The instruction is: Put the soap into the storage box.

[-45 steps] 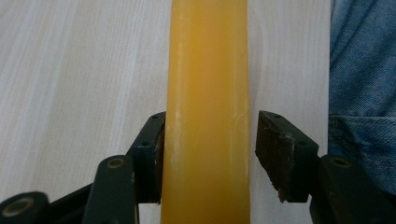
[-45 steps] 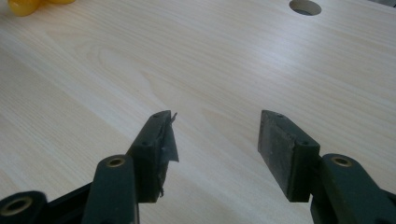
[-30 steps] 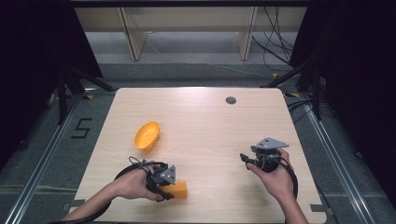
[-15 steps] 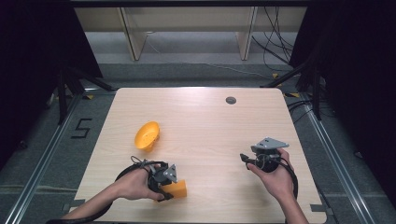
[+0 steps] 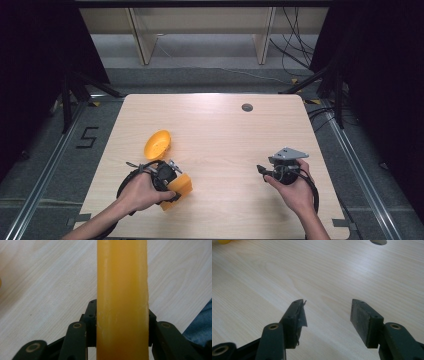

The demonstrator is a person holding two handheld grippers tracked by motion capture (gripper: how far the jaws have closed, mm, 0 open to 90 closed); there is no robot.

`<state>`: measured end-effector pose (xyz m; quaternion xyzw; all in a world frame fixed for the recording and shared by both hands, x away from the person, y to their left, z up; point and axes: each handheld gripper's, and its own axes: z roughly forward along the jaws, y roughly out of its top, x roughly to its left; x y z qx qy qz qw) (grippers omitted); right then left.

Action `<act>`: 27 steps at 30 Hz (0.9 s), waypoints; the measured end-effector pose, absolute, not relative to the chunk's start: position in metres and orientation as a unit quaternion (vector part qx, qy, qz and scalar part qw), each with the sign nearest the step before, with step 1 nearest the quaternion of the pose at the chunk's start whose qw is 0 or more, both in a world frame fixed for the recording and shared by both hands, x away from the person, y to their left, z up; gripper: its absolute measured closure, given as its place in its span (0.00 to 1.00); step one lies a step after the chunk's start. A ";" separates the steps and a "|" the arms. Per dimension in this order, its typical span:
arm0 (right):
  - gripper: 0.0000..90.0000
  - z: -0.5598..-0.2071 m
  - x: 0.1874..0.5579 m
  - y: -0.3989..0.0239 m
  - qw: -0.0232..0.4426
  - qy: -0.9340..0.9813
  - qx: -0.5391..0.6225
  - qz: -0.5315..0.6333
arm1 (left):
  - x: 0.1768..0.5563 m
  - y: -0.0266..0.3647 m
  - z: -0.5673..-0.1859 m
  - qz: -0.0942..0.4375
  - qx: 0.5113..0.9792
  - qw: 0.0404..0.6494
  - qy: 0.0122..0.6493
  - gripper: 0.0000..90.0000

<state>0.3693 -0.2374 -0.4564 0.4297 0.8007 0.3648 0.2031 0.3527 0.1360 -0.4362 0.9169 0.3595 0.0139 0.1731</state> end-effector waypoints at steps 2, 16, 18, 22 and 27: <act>0.50 -0.458 0.371 -0.239 0.216 0.804 0.414 0.369 | 0.355 0.137 -0.434 0.017 0.915 0.171 0.364 0.67; 0.50 -0.458 0.372 -0.239 0.213 0.804 0.411 0.374 | 0.375 0.148 -0.418 0.035 0.896 0.159 0.412 0.67; 0.50 -0.458 0.371 -0.238 0.213 0.803 0.415 0.372 | 0.379 0.149 -0.417 0.041 0.888 0.167 0.427 0.67; 0.50 -0.457 0.370 -0.239 0.214 0.803 0.421 0.365 | 0.385 0.152 -0.415 0.029 0.874 0.173 0.454 0.67; 0.50 -0.456 0.370 -0.239 0.211 0.801 0.424 0.367 | 0.395 0.158 -0.412 0.029 0.871 0.179 0.457 0.67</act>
